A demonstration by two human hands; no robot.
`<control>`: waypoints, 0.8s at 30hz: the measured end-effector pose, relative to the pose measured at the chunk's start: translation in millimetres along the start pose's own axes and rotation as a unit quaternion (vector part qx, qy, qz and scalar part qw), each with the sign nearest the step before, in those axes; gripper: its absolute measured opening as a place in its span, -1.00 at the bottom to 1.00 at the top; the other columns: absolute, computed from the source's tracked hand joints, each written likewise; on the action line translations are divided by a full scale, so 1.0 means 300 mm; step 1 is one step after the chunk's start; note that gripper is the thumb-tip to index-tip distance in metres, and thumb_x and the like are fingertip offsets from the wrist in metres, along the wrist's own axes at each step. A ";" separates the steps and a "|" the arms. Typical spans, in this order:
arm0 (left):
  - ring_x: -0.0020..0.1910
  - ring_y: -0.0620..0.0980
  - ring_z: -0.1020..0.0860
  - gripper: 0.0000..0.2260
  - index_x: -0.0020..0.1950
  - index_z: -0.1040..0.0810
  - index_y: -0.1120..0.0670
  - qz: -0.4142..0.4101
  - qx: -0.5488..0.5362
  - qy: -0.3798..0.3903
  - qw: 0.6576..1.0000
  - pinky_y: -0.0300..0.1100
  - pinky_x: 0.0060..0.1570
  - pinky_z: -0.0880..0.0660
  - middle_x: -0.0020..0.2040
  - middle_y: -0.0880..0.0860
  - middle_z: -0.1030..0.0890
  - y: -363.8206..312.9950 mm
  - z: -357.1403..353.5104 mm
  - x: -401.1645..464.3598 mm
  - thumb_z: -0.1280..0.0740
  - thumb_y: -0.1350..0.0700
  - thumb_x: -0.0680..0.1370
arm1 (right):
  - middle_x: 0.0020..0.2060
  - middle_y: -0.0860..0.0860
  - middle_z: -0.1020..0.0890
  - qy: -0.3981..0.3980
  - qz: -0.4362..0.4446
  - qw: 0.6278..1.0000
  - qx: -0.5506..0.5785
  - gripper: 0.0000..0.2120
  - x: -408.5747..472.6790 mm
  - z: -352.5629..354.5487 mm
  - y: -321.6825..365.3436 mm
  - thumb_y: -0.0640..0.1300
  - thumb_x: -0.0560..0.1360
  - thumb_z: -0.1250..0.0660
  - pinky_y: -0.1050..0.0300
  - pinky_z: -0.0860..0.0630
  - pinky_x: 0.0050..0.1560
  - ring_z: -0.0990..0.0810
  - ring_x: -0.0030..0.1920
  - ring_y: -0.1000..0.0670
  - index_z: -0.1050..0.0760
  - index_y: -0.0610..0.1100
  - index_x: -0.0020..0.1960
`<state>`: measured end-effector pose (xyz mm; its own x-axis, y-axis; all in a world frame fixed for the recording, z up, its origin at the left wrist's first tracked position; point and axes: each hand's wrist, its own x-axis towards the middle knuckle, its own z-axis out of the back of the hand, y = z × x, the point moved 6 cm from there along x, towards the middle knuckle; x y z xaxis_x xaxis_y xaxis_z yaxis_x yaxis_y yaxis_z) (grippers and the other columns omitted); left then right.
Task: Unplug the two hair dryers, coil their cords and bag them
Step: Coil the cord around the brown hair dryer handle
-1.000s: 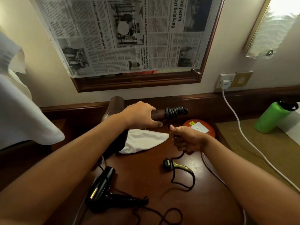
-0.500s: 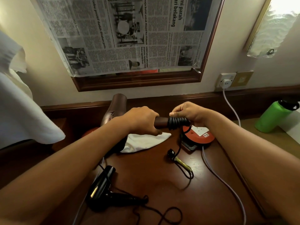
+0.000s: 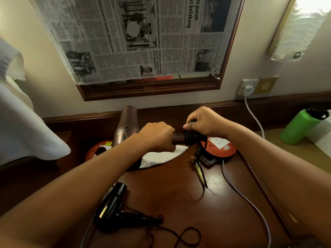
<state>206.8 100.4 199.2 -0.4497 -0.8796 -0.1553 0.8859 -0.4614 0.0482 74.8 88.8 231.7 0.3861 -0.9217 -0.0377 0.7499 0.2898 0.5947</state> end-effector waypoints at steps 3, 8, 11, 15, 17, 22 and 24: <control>-0.23 0.00 -0.50 -0.75 0.04 -0.51 0.00 0.013 0.004 0.002 1.000 -0.14 -0.31 -0.39 -0.17 -0.01 -0.51 0.002 -0.008 0.009 -0.34 -0.09 0.45 | -0.22 -0.07 -0.66 0.000 0.007 0.999 -0.041 -0.83 -0.022 -0.020 0.021 -0.12 0.55 -0.31 0.08 -0.58 -0.12 -0.61 -0.18 -0.03 -0.65 -0.16 -0.09; -0.28 -0.02 -0.48 -0.74 0.04 -0.53 0.01 0.031 0.015 0.009 0.999 -0.17 -0.36 -0.36 -0.22 -0.02 -0.49 0.023 -0.028 0.021 -0.34 -0.10 0.45 | -0.19 -0.03 -0.60 -0.003 -0.002 0.997 -0.072 -0.80 -0.068 -0.063 0.042 -0.15 0.60 -0.19 0.18 -0.46 -0.22 -0.55 -0.18 -0.03 -0.59 -0.15 -0.01; -0.28 -0.03 -0.48 -0.74 0.04 -0.52 0.01 0.038 0.018 0.013 0.999 -0.18 -0.40 -0.32 -0.20 -0.01 -0.50 0.036 -0.042 0.024 -0.35 -0.10 0.45 | -0.18 -0.05 -0.60 -0.008 -0.022 0.999 -0.025 -0.81 -0.086 -0.084 0.039 -0.23 0.56 -0.19 0.11 -0.50 -0.19 -0.54 -0.18 -0.03 -0.59 -0.15 -0.01; -0.25 0.00 -0.51 -0.71 0.04 -0.53 0.00 0.054 0.005 0.012 0.998 -0.17 -0.36 -0.35 -0.20 -0.01 -0.51 0.060 -0.056 0.032 -0.35 -0.13 0.42 | -0.21 -0.02 -0.66 -0.026 -0.050 0.995 0.080 -0.82 -0.103 -0.115 0.017 -0.27 0.55 -0.23 0.09 -0.57 -0.20 -0.55 -0.31 0.05 -0.57 -0.10 0.03; -0.25 0.00 -0.51 -0.70 0.04 -0.53 0.00 0.059 -0.001 0.009 0.998 -0.17 -0.34 -0.37 -0.21 -0.02 -0.50 0.070 -0.060 0.038 -0.35 -0.14 0.42 | -0.23 -0.03 -0.68 -0.053 -0.069 0.985 0.150 -0.86 -0.114 -0.130 0.004 -0.26 0.57 -0.24 0.17 -0.56 -0.28 -0.57 -0.36 0.07 -0.54 -0.11 0.03; -0.24 -0.01 -0.51 -0.71 0.01 -0.50 0.00 0.074 -0.012 -0.004 0.997 -0.15 -0.32 -0.40 -0.23 -0.03 -0.49 0.089 -0.047 0.040 -0.35 -0.16 0.43 | -0.38 -0.05 -0.65 -0.119 -0.077 0.956 0.257 -0.90 -0.146 -0.176 -0.016 -0.24 0.57 -0.27 0.14 -0.49 -0.43 -0.52 -0.50 0.04 -0.50 -0.24 -0.10; -0.24 -0.01 -0.52 -0.71 0.02 -0.50 0.00 0.073 -0.010 -0.008 0.997 -0.14 -0.30 -0.41 -0.23 -0.04 -0.49 0.091 -0.044 0.038 -0.35 -0.16 0.43 | -0.43 -0.05 -0.63 -0.130 -0.079 0.953 0.263 -0.87 -0.155 -0.199 -0.027 -0.20 0.57 -0.28 0.14 -0.45 -0.46 -0.50 -0.53 0.01 -0.51 -0.22 -0.12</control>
<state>227.5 79.2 185.6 -0.3170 -0.9393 -0.1314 0.9442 -0.3255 0.0492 82.8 144.6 180.6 0.0935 -0.9956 0.0001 0.3874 0.0364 0.9212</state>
